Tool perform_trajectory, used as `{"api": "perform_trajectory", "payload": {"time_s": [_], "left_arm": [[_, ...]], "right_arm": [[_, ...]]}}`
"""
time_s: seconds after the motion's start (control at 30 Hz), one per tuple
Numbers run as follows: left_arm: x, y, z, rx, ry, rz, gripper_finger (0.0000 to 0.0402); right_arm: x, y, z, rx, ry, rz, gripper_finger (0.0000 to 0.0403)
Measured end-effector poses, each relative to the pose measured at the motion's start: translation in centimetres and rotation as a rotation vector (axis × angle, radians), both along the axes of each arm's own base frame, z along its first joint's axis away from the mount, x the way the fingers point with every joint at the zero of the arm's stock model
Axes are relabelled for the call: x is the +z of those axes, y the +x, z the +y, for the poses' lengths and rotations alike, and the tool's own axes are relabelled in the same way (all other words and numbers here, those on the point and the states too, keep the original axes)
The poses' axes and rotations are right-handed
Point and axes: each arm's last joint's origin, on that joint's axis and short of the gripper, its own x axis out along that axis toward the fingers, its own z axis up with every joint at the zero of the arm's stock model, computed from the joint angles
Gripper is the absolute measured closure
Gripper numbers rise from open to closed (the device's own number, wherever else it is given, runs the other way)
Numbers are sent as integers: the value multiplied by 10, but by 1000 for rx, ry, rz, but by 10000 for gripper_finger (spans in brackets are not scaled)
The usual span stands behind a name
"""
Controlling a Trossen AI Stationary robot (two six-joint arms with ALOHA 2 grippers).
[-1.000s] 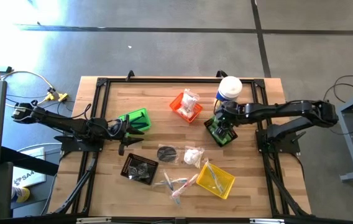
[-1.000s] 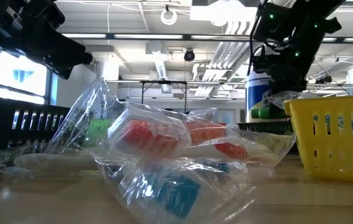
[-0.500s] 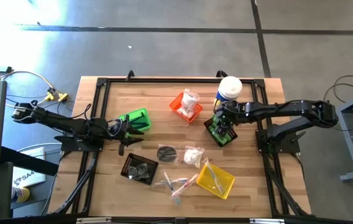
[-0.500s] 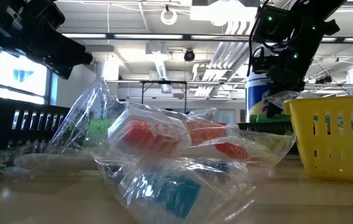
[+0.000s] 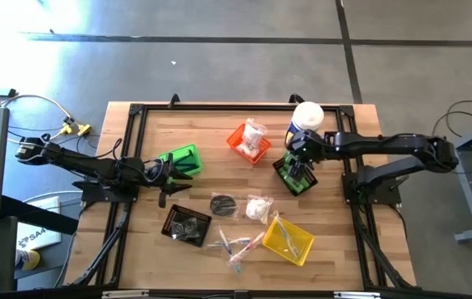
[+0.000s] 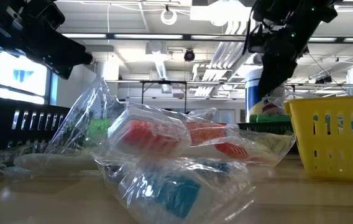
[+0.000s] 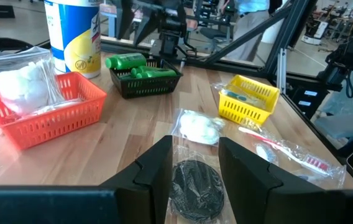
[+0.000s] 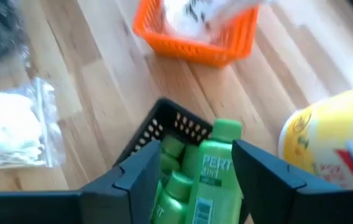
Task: Pick & Place Travel size toiletries
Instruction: Put the black hairbrush into the bottom black bin
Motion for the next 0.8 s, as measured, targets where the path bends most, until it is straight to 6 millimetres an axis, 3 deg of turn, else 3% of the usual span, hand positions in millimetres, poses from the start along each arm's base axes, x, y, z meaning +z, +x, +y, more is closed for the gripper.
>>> {"api": "perform_trajectory", "payload": {"time_s": [0.6,0.8], "left_arm": [[-1,0,0,0,2,9,275],[-1,0,0,0,2,9,275]], "right_arm": [[29,23,1,226,-55,-375,283],[33,28,10,333,-79,-417,311]]}}
